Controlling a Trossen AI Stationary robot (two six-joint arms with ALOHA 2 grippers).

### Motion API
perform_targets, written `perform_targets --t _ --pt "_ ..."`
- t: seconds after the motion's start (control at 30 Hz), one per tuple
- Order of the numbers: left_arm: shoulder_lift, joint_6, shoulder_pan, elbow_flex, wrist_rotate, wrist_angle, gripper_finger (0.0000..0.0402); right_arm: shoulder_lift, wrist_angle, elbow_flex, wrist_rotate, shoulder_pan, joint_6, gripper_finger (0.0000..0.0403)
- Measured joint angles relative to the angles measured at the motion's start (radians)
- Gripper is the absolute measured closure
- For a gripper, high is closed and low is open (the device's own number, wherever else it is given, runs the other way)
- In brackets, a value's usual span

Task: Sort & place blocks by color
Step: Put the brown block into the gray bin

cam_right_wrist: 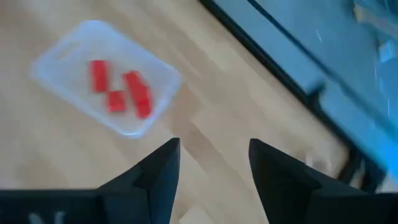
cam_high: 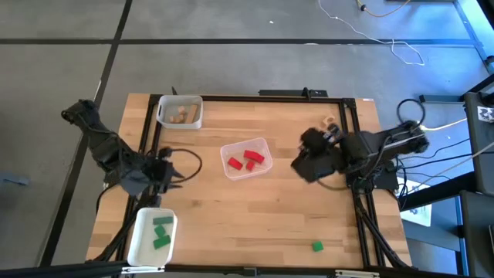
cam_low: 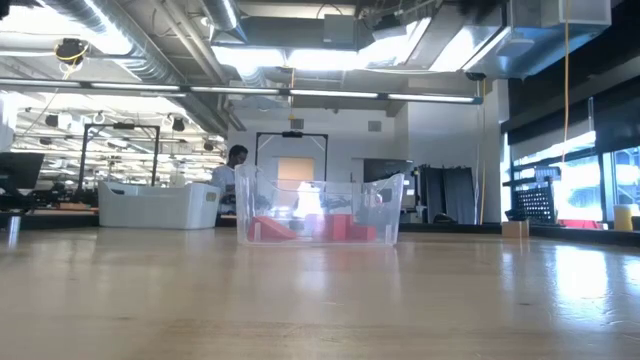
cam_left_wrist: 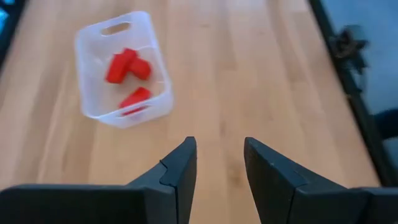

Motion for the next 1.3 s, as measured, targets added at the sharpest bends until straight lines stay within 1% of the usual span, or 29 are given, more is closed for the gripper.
perform_targets --t 0.13,0.17,0.23,0.4,0.57,0.67,0.73,0.87,0.97,1.07,1.17,1.3 --pt "0.000 0.007 0.100 0.000 -0.002 0.000 0.0276 -0.109 0.004 -0.163 -0.094 -0.087 0.306 0.0210" --pt "0.000 0.006 0.126 0.000 -0.002 0.000 0.0276 -0.128 0.004 -0.197 -0.109 -0.110 0.355 0.0210" --pt "0.000 0.007 0.180 0.000 -0.003 0.005 0.0276 -0.158 0.005 -0.259 -0.106 -0.154 0.395 0.0210" --pt "0.000 0.032 0.312 0.000 0.000 0.036 0.0276 -0.195 0.007 -0.369 -0.102 -0.286 0.396 0.0210" --pt "0.000 0.102 0.423 0.001 0.030 0.109 0.0276 -0.197 0.057 -0.411 -0.103 -0.448 0.396 0.0210" --pt "0.001 0.170 0.476 0.001 0.067 0.132 0.0276 -0.197 0.132 -0.428 -0.109 -0.557 0.379 0.0210" --pt "0.001 0.227 0.507 0.001 0.071 0.138 0.0276 -0.197 0.192 -0.441 -0.110 -0.628 0.346 0.0210" --pt "0.001 0.365 0.573 0.001 0.073 0.140 0.0276 -0.196 0.351 -0.487 -0.140 -0.755 0.290 0.0210" --pt "-0.004 0.473 0.627 0.001 0.116 0.144 0.0276 -0.183 0.471 -0.533 -0.176 -0.839 0.281 0.0210" --pt "-0.015 0.567 0.684 0.001 0.189 0.153 0.0276 -0.159 0.597 -0.593 -0.215 -0.903 0.254 0.0210" --pt "-0.011 0.633 0.744 0.001 0.240 0.155 0.0276 -0.125 0.699 -0.652 -0.267 -0.952 0.250 0.0210" --pt "-0.012 0.711 0.839 0.001 0.283 0.161 0.0276 -0.076 0.755 -0.698 -0.298 -1.001 0.262 0.0214"
